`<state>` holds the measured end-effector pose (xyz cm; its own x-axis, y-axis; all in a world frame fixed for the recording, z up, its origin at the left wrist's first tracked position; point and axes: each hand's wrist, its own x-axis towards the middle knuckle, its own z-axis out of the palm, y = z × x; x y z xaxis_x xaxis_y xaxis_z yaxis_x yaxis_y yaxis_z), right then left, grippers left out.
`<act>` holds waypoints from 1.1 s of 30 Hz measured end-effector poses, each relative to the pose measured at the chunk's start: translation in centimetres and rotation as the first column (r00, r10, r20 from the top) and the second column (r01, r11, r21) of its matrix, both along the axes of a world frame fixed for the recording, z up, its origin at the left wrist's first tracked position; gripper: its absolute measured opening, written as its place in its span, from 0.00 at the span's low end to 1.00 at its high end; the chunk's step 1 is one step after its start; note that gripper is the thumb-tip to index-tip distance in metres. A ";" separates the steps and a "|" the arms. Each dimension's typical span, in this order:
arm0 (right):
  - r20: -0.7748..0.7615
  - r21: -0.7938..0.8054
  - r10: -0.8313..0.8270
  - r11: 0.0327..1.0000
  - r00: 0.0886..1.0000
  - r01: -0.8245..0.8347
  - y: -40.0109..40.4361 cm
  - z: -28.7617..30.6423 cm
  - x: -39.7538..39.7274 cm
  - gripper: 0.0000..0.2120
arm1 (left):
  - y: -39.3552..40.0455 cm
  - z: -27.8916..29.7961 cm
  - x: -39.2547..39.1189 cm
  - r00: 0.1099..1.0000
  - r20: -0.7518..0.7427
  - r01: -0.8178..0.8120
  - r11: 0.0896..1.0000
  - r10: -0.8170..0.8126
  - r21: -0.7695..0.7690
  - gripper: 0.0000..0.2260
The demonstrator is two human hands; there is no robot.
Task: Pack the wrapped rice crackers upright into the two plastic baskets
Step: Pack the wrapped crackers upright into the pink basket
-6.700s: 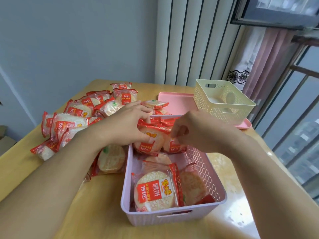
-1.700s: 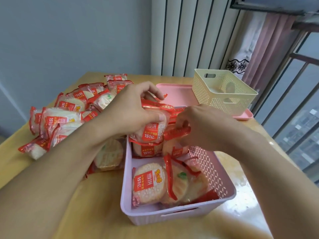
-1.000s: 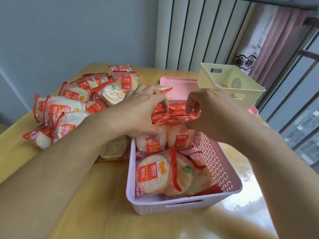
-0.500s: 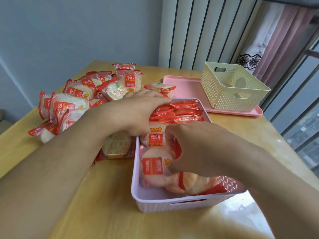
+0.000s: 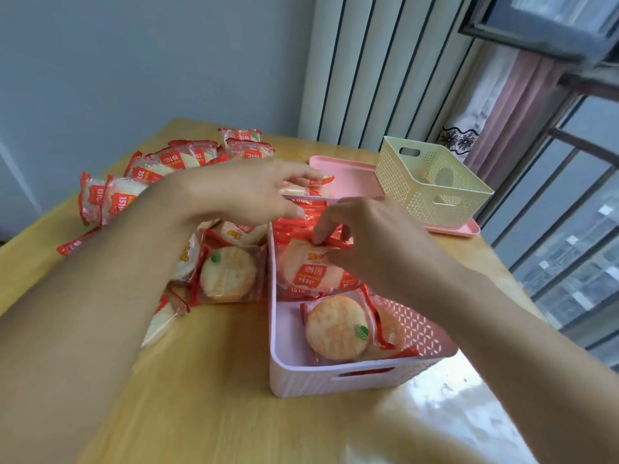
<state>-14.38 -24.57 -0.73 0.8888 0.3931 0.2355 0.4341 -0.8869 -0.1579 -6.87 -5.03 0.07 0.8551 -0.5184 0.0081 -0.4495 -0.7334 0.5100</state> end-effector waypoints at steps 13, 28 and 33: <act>-0.297 -0.321 -0.100 0.947 0.949 0.000 -2.6 1.4 -3.6 0.19 | -2.6 -1.3 -3.1 0.994 0.066 0.071 0.968 -0.090 0.240 0.52; -0.345 -0.051 -0.088 0.996 0.935 0.075 -4.3 1.5 -4.4 0.15 | -4.4 -3.0 -2.8 0.998 0.032 0.044 0.931 -0.060 0.363 0.52; 0.169 0.364 -0.044 0.931 0.985 -0.021 -7.2 1.8 -3.4 0.13 | -3.1 -0.3 -2.5 0.996 0.053 -0.049 0.944 0.071 -0.328 0.14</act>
